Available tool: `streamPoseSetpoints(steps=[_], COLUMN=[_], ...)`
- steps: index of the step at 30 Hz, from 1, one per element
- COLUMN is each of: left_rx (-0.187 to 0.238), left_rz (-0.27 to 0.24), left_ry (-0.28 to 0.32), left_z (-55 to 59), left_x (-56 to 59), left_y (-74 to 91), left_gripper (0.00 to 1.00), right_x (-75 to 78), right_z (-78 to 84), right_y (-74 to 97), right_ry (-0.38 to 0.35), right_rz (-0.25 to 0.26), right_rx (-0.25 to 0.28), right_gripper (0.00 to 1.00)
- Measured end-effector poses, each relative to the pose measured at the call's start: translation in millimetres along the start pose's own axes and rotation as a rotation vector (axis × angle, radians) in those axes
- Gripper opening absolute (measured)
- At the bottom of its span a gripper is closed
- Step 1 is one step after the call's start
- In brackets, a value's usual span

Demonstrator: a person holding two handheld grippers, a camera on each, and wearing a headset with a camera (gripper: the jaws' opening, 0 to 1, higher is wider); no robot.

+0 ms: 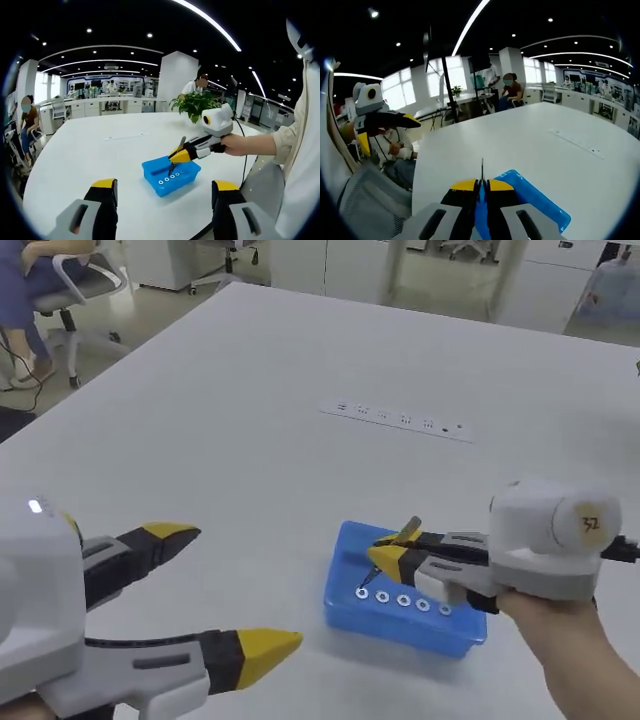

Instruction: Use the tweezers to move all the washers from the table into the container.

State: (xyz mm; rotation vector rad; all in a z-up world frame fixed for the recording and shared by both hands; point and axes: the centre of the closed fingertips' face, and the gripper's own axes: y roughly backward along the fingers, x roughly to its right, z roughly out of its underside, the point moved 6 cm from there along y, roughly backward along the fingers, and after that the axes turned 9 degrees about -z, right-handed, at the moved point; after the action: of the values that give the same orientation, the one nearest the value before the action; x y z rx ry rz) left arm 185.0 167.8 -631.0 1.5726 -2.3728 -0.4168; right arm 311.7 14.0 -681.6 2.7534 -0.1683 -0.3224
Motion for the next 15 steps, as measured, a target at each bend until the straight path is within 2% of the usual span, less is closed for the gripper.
streamPoseSetpoints(steps=[2,3,4,6,10,11,14,15], left_rx=[-0.008,-0.009,-0.007,-0.011,-0.044,-0.05,-0.05,-0.058], left_rz=[0.022,0.028,0.117,0.166,0.283,0.312,0.41,0.447], left_ry=[-0.01,-0.012,-0.03,-0.045,-0.141,-0.159,-0.183,-0.191], left_z=[0.5,0.6,-2.2,-3.9,-6.2,-6.9,-12.0,-13.4], left_x=[4.7,5.9,20.6,28.3,42.8,46.0,57.2,62.2], left_y=[-3.5,-4.4,-11.3,-16.2,-30.9,-33.9,-43.4,-47.4], left_gripper=[0.74,0.73,0.55,0.46,0.27,0.2,0.02,0.0], right_x=[-9.1,-17.3,-25.6,-32.4,-44.7,-48.1,-55.1,-57.8], right_z=[-0.5,3.8,8.1,14.7,27.1,31.0,38.3,40.7], right_y=[8.3,15.1,21.9,26.4,30.9,32.3,34.7,36.0], right_ry=[0.007,0.022,0.036,0.049,0.056,0.055,0.077,0.081], right_rz=[-0.006,-0.012,-0.018,-0.027,-0.055,-0.064,-0.08,-0.086], right_rx=[0.006,-0.008,-0.022,-0.049,-0.078,-0.089,-0.121,-0.134], right_gripper=[0.03,0.03,0.03,0.03,0.03,0.03,0.03,0.03])
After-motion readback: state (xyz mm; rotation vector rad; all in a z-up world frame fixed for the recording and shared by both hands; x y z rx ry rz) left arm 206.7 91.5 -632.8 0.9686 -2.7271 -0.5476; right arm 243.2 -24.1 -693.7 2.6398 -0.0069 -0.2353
